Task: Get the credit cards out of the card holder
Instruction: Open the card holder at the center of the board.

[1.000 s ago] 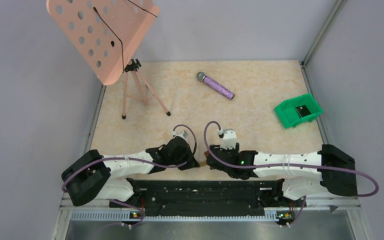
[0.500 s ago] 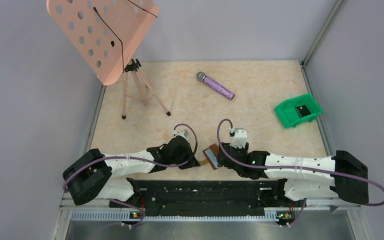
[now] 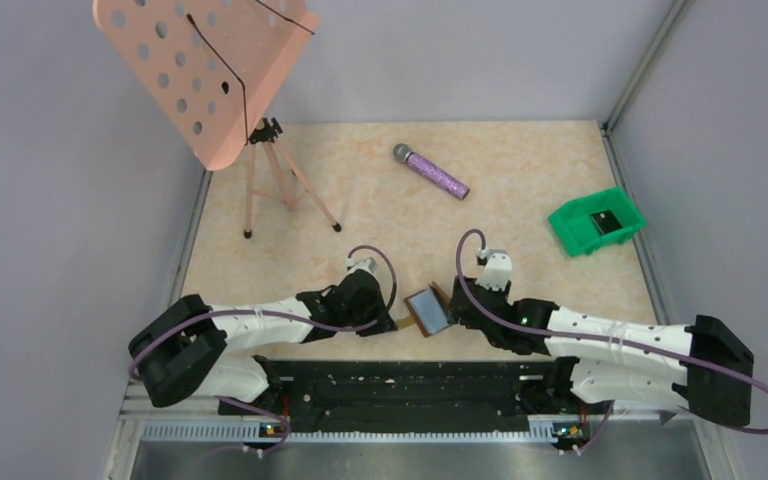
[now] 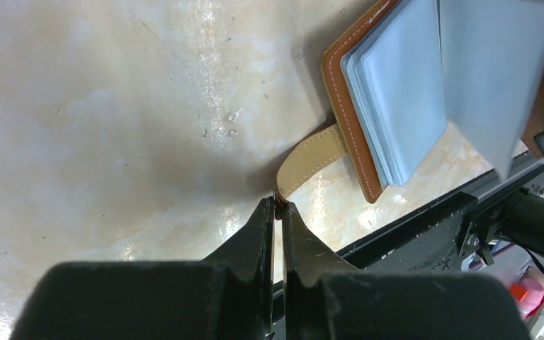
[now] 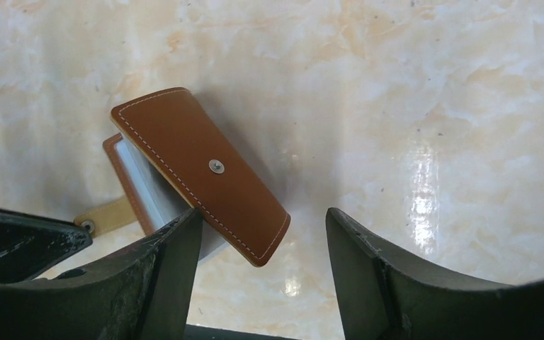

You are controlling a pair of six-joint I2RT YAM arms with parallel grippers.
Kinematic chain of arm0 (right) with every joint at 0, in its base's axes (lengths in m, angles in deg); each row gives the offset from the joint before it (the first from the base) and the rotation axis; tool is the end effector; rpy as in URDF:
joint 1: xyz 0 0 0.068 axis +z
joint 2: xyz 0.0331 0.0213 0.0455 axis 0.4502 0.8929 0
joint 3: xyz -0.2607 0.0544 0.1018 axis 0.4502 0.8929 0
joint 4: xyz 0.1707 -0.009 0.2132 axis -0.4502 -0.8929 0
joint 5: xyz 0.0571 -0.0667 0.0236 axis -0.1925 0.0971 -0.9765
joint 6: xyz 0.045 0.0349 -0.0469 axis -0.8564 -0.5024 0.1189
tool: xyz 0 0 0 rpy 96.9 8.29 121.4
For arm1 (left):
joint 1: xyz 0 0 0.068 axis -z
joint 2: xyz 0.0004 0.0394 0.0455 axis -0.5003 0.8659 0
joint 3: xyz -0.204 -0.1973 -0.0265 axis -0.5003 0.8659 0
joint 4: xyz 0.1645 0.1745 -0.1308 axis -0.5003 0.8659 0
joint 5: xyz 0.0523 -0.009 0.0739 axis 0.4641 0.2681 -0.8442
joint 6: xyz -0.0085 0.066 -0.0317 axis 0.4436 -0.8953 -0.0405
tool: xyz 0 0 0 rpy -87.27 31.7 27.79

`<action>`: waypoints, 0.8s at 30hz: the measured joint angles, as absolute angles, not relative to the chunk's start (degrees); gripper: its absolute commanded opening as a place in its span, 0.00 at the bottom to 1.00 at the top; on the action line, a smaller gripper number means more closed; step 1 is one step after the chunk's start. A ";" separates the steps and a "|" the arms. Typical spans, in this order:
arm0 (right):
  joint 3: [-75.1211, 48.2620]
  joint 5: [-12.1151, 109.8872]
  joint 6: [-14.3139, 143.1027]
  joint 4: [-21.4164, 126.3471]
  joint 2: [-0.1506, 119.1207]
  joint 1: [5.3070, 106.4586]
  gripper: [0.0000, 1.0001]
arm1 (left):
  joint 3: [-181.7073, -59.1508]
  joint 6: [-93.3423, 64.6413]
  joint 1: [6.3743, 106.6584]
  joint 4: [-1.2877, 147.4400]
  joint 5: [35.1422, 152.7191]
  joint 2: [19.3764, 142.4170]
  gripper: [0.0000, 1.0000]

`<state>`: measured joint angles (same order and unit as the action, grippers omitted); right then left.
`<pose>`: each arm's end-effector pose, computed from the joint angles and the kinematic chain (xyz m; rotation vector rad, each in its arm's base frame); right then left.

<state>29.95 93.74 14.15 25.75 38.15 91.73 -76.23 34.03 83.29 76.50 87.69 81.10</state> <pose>0.1216 0.1724 0.1862 0.0857 2.2916 0.2608 0.1526 -0.2082 0.1293 -0.1371 2.6439 -0.8533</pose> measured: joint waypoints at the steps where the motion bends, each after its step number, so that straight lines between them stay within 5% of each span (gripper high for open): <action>1: 30.11 93.54 14.26 25.68 38.04 91.00 0.62 | -76.38 33.93 83.29 76.68 87.67 81.28 0.00; 24: 30.30 87.18 20.23 23.72 36.53 80.62 0.47 | -77.80 32.26 83.29 80.09 84.67 79.86 0.00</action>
<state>30.30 87.18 20.23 23.72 36.53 80.62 -77.80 32.26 83.29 80.09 84.67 79.86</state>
